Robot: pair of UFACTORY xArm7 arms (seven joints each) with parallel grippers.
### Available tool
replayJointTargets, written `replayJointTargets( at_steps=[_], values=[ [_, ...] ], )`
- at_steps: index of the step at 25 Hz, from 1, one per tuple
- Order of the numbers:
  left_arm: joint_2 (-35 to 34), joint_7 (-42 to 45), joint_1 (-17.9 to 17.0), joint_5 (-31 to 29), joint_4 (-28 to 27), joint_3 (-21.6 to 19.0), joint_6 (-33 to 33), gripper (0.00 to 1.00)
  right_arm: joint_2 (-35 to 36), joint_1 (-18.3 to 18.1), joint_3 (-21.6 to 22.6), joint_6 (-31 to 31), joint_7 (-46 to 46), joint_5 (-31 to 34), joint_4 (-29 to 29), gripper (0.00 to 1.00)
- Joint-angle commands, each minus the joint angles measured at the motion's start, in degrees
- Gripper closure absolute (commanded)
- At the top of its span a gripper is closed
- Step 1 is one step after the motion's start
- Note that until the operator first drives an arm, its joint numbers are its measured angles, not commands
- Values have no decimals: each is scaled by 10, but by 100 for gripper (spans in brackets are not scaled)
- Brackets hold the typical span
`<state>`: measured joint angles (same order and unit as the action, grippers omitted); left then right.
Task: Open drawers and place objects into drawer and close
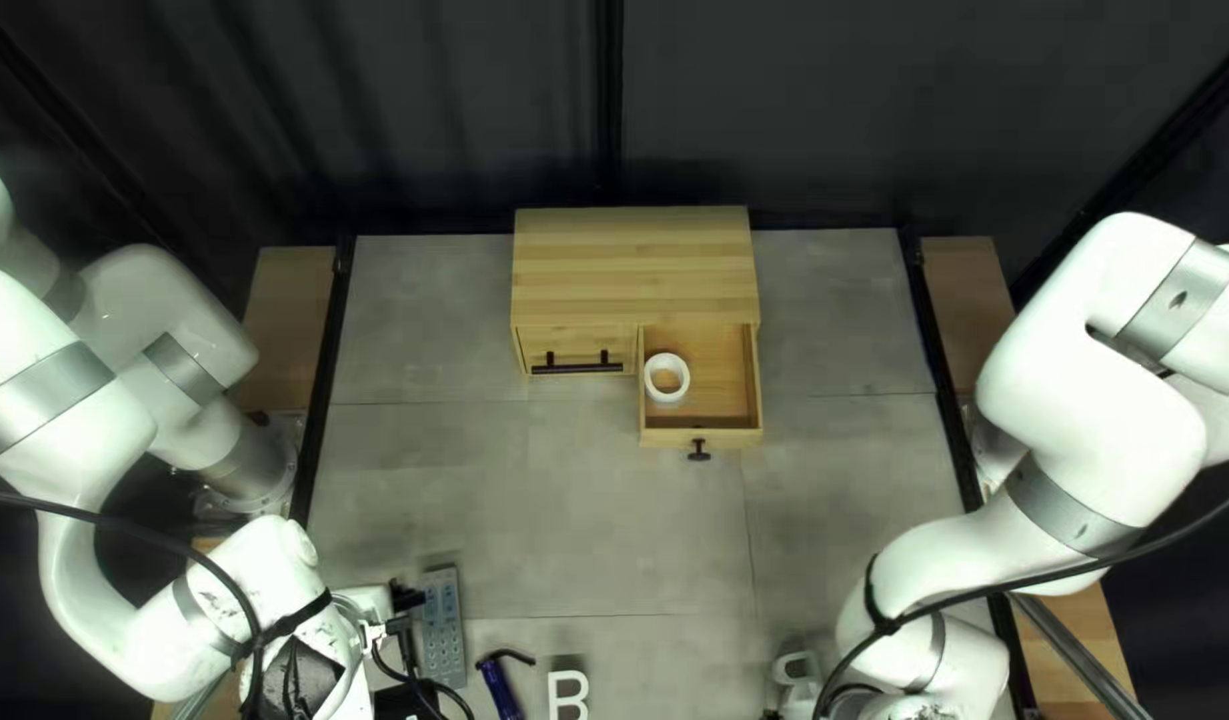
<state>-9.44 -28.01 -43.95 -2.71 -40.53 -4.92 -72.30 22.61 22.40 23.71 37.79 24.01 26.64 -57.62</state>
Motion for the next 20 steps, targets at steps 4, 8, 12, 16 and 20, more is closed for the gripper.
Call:
replayJointTargets(
  at_steps=[4, 8, 12, 16, 20],
  values=[
    [0, 0, 0, 0, 0, 0, 0, 0, 2, -5, 6, 5, 22, -5, -4, 45],
    [0, 0, 0, 0, 0, 0, 0, 0, -5, -12, 9, 3, 34, -10, 4, 86],
    [0, 0, 0, 0, 0, 0, 0, 0, -9, -16, 9, -1, 37, -12, 10, 75],
    [0, 0, 0, 0, 0, 0, 0, 0, -31, -24, 16, 12, 43, -30, 19, 85],
    [0, 0, 0, 0, 0, 0, 0, 0, -55, -30, 22, 40, 49, -54, 19, 64]
  ],
)
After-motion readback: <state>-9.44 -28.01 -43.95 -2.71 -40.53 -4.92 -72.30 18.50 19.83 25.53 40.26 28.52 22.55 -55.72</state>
